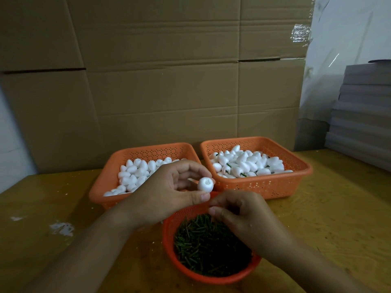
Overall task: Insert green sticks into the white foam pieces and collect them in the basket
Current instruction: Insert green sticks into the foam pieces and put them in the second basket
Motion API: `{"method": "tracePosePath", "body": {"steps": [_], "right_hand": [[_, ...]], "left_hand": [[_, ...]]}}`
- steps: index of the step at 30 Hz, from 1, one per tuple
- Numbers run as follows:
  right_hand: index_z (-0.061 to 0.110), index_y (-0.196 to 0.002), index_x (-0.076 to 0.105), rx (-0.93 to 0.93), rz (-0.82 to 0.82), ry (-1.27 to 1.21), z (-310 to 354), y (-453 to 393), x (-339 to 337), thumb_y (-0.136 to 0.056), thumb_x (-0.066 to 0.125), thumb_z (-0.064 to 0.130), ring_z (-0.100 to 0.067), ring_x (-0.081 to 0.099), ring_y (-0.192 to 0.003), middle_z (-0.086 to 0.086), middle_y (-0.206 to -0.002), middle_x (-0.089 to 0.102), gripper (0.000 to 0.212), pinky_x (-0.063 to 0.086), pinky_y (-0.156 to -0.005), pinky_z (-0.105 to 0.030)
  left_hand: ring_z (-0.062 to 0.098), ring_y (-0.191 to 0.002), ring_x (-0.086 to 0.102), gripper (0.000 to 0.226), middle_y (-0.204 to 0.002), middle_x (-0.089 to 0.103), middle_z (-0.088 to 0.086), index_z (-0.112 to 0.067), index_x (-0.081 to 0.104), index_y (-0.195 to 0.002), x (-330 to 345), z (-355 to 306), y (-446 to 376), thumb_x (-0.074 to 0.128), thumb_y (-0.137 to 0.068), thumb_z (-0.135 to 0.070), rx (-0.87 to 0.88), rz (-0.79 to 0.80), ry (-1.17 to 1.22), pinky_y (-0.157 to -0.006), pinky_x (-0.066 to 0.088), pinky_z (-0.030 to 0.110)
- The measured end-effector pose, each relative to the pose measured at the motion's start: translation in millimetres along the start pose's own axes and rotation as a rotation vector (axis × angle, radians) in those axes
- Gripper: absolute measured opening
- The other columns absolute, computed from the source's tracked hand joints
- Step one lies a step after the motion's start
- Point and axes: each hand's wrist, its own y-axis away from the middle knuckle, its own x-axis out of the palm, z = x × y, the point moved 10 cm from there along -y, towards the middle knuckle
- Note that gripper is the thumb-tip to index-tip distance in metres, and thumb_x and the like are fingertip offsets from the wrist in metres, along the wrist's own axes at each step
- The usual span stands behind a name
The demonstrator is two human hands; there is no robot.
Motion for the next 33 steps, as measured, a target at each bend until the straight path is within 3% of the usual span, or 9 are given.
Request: {"method": "tracePosePath", "body": {"steps": [5,9,14,18,22,27,33], "right_hand": [[0.027,-0.096,0.076,0.007,0.032,0.042,-0.4,1.8,5.1,-0.091,0.07,0.018,-0.001,0.068,-0.081,0.016,-0.085,0.073,0.012,0.052,-0.071,-0.018],[0.027,-0.098,0.075,-0.014,0.015,0.057,2.5,2.4,4.1,-0.092,0.067,0.013,-0.001,0.068,-0.083,0.016,-0.087,0.073,0.017,0.053,-0.073,-0.023],[0.031,-0.086,0.07,-0.066,-0.041,0.102,10.0,2.1,-1.3,-0.095,0.062,0.012,-0.004,0.067,-0.076,0.016,-0.08,0.071,0.022,0.05,-0.067,-0.024],[0.049,-0.079,0.061,-0.1,-0.056,0.14,18.9,2.7,-4.5,-0.095,0.064,0.012,0.0,0.064,-0.073,0.024,-0.076,0.066,0.04,0.043,-0.062,-0.013],[0.034,-0.092,0.071,-0.068,-0.047,0.18,15.0,2.4,-5.3,-0.096,0.062,0.02,-0.005,0.059,-0.081,0.022,-0.08,0.067,0.016,0.046,-0.072,-0.027],[0.03,-0.098,0.074,-0.056,-0.047,0.072,16.2,1.7,-6.3,-0.097,0.063,0.015,-0.003,0.067,-0.076,0.02,-0.081,0.071,0.019,0.048,-0.065,-0.018],[0.029,-0.092,0.073,-0.024,-0.053,0.052,8.9,0.9,-4.6,-0.095,0.063,0.012,-0.003,0.066,-0.072,0.021,-0.078,0.07,0.02,0.045,-0.062,-0.012]], "left_hand": [[0.019,-0.113,0.069,0.033,-0.116,0.073,0.002,-0.028,0.069,-0.095,5.1,1.7,-0.2,0.077,-0.077,-0.002,0.013,0.038,0.007,-0.097,0.054,0.027],[0.02,-0.112,0.069,0.03,-0.116,0.073,0.004,-0.016,0.065,-0.102,6.4,5.0,-0.1,0.075,-0.082,0.004,0.0,0.042,0.022,-0.092,0.055,0.025],[0.029,-0.099,0.074,0.022,-0.11,0.074,0.014,-0.022,0.072,-0.112,8.0,7.4,0.6,0.066,-0.091,-0.028,-0.124,0.001,0.363,-0.079,0.059,0.028],[0.024,-0.082,0.075,0.038,-0.096,0.073,0.019,-0.007,0.067,-0.11,15.5,16.0,1.8,0.064,-0.088,-0.038,-0.267,-0.013,0.64,-0.065,0.06,0.028],[0.022,-0.077,0.074,0.05,-0.092,0.074,0.018,-0.003,0.059,-0.113,16.4,22.4,2.3,0.062,-0.083,-0.042,-0.324,-0.028,0.647,-0.061,0.06,0.027],[0.022,-0.081,0.074,0.047,-0.1,0.074,0.019,-0.002,0.06,-0.113,14.4,23.7,3.2,0.071,-0.086,-0.039,-0.31,-0.007,0.641,-0.064,0.059,0.027],[0.019,-0.087,0.071,0.05,-0.104,0.073,0.013,-0.009,0.068,-0.116,9.1,23.5,1.9,0.082,-0.07,-0.023,-0.241,-0.04,0.565,-0.07,0.059,0.027]]}}
